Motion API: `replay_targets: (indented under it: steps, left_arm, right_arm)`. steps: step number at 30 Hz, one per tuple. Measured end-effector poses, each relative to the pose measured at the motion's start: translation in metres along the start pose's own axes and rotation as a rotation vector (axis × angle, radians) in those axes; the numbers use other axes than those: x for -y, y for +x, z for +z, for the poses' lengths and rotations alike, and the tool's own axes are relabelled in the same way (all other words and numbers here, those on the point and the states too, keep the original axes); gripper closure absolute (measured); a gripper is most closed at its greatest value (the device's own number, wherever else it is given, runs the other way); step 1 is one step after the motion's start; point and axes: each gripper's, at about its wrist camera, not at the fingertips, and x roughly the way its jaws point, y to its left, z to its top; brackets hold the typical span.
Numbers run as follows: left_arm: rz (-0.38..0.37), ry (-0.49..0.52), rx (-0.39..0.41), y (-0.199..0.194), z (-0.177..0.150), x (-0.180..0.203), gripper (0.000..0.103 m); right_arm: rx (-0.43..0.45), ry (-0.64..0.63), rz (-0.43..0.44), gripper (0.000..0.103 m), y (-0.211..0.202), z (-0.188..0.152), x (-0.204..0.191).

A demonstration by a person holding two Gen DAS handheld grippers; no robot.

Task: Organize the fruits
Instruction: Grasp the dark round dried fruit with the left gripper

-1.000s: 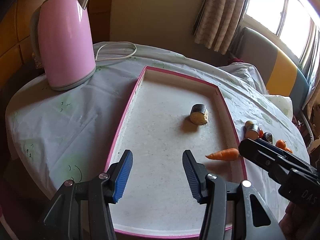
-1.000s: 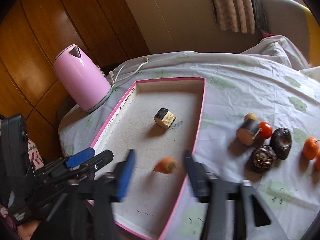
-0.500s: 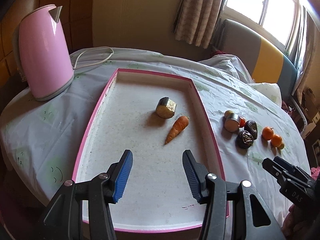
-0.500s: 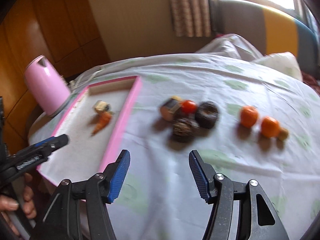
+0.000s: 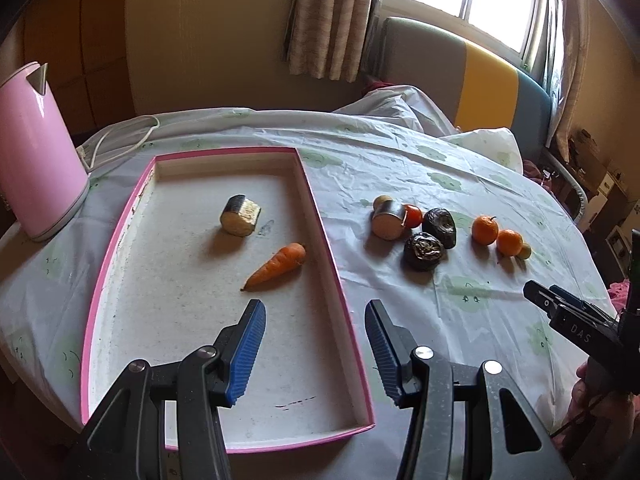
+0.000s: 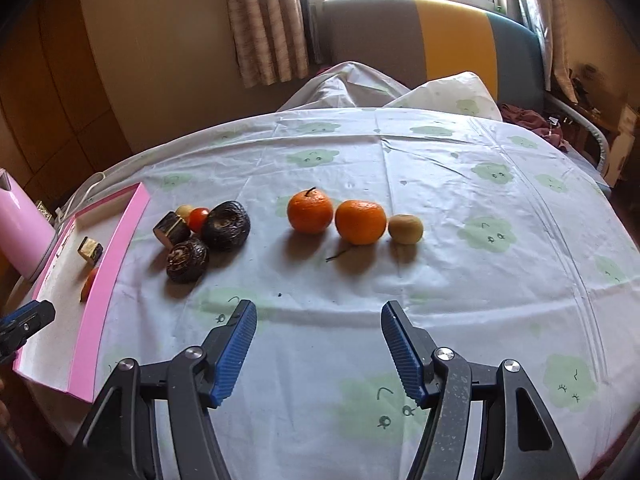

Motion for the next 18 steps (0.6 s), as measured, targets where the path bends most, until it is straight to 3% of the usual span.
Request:
replay_targets:
  steps: [11,14,18]
  left_arm:
    - [-0.063,0.035,-0.045,0.013,0.011,0.022,0.050]
    - [-0.092,0.073,-0.057,0.019,0.020,0.033,0.057]
    - [-0.127,0.098,-0.069,0.029,0.028,0.049,0.057]
  right_arm:
    - [0.007,0.057,-0.080,0.035,0.002,-0.003,0.032]
    - [0.017,0.058,-0.091,0.035,0.002,-0.001,0.035]
    - [0.025,0.057,-0.115,0.035,0.006,0.000,0.041]
